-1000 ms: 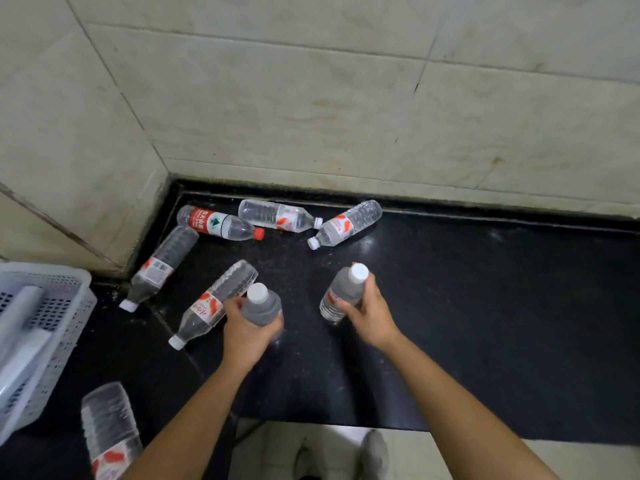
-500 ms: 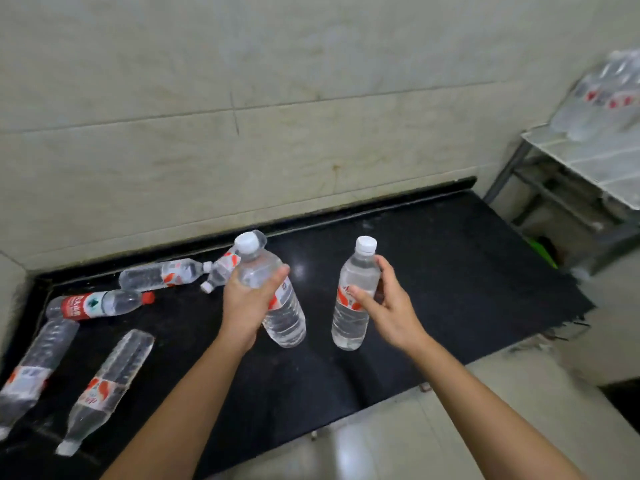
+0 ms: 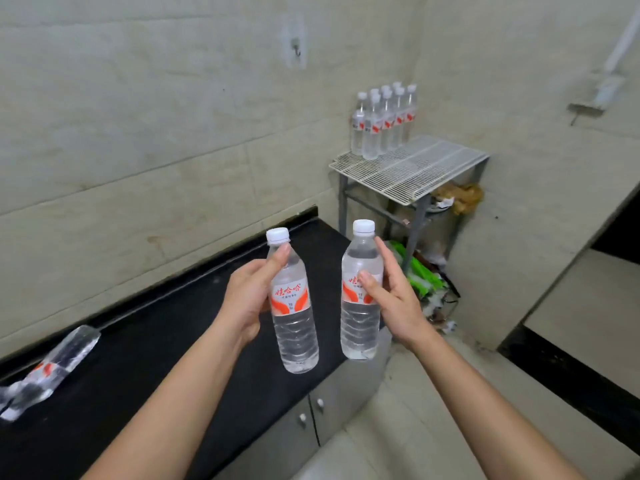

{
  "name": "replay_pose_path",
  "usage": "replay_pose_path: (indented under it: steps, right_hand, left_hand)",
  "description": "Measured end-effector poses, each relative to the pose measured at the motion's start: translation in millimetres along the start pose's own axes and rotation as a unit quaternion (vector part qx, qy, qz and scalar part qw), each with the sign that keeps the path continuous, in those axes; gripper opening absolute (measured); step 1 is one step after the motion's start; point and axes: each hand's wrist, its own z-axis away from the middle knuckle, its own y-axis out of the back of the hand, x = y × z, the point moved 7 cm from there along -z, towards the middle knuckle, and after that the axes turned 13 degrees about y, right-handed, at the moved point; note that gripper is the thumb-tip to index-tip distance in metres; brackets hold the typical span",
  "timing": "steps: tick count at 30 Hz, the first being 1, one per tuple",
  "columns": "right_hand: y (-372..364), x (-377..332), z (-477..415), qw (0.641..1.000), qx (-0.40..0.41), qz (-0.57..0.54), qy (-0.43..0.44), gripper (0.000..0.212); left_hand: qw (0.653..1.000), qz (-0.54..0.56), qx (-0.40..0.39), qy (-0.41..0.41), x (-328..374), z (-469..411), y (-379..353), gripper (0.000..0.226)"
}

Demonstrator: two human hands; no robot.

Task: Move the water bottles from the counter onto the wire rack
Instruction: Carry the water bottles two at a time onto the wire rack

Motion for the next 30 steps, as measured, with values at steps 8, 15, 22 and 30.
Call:
replay_pose_path:
  steps: [8,15,22,30]
  right_hand:
    - [133.1,3.0,-35.1,0.996,0.079,-0.049,-0.011,0.056]
    - [198.9,33.8,-98.3,0.997,0.078,0.007,-0.005,0.058]
    - [258.2,49.9,-221.0,0.995,0.059,0.081,0.01,0.069]
    - [311.3,65.8,-340.2,0.992,0.05,0.114,0.021,0.072]
  left_hand:
    - [0.997,-0.06,-0.046,-0.026,20.7,-26.0,-155.8,0.043]
    - [0.992,-0.045,-0.098,-0.063,47.6,-94.0,-254.4,0.035]
    - [0.987,-0.015,-0.124,-0.101,109.0,-186.9,-339.9,0.032]
    - [0.98,-0.019,-0.117,-0.16,175.7,-270.0,-406.2,0.041]
